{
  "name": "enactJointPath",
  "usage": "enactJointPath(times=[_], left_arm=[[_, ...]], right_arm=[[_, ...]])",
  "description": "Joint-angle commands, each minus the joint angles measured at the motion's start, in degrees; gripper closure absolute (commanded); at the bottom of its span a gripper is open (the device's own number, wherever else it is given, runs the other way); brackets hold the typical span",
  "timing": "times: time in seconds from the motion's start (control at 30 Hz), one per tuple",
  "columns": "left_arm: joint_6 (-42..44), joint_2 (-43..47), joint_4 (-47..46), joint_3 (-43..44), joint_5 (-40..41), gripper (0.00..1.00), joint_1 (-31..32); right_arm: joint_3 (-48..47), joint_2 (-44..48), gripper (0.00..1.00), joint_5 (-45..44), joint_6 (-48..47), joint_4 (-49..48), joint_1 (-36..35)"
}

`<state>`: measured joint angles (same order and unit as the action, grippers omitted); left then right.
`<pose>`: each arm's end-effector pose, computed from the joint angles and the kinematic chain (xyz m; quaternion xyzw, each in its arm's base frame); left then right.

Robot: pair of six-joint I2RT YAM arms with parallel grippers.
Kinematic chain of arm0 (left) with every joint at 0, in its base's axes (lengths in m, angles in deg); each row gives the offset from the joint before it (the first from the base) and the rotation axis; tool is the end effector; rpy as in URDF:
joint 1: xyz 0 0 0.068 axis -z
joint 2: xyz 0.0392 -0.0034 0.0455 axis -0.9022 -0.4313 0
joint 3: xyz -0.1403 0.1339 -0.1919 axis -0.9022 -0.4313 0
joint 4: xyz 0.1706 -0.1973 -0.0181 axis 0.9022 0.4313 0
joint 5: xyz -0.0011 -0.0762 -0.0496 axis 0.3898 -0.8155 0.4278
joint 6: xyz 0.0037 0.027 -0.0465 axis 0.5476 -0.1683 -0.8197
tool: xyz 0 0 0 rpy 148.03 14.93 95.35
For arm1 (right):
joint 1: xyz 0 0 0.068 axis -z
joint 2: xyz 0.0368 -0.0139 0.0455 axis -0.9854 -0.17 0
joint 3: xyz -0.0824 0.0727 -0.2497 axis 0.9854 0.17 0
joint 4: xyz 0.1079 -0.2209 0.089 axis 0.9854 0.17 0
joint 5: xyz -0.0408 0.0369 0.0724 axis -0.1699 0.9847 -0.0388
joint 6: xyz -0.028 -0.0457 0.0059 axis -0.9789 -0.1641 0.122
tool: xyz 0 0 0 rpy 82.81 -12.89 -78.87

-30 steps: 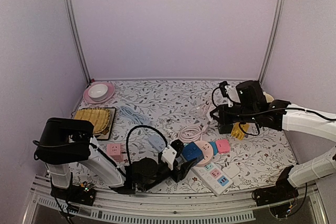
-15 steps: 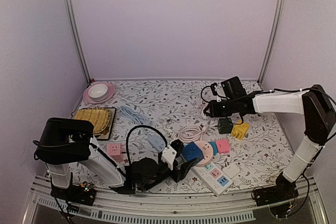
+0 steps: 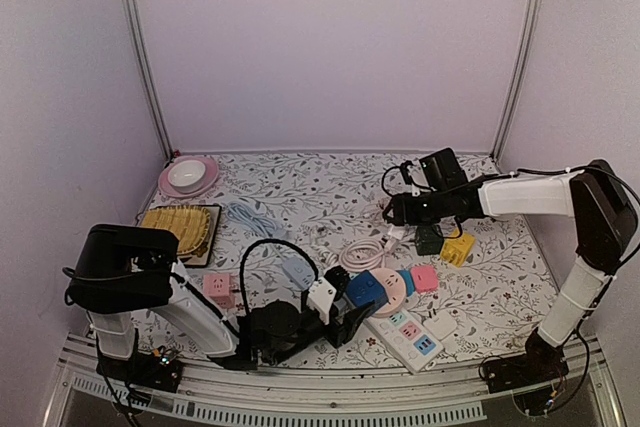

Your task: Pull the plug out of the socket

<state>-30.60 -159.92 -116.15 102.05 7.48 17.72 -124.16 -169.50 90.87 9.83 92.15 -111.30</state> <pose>0.0661 -0.3405 0.1217 0.2772 0.6857 -0.3117 0.5965 0.3099 0.1925 0.1916 -0.1105 0.9163 0.2226 0.3140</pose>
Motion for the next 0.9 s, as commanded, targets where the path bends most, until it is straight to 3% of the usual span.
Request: enactJointPath(times=[0.0, 0.4, 0.87], left_arm=[[0.50, -1.23, 3.60, -1.12, -0.17, 0.77, -0.40], [0.60, -1.36, 3.77, -0.86, 0.00, 0.77, -0.28], [0.71, -1.65, 4.77, -0.06, 0.18, 0.78, -0.11]], right_arm=[[1.25, 4.02, 0.37, 1.25, -0.17, -0.49, 0.15], [11.53, 17.42, 0.25, 6.93, 1.68, -1.09, -2.01], [30.49, 29.35, 0.28, 10.78, 10.72, -8.29, -9.75]])
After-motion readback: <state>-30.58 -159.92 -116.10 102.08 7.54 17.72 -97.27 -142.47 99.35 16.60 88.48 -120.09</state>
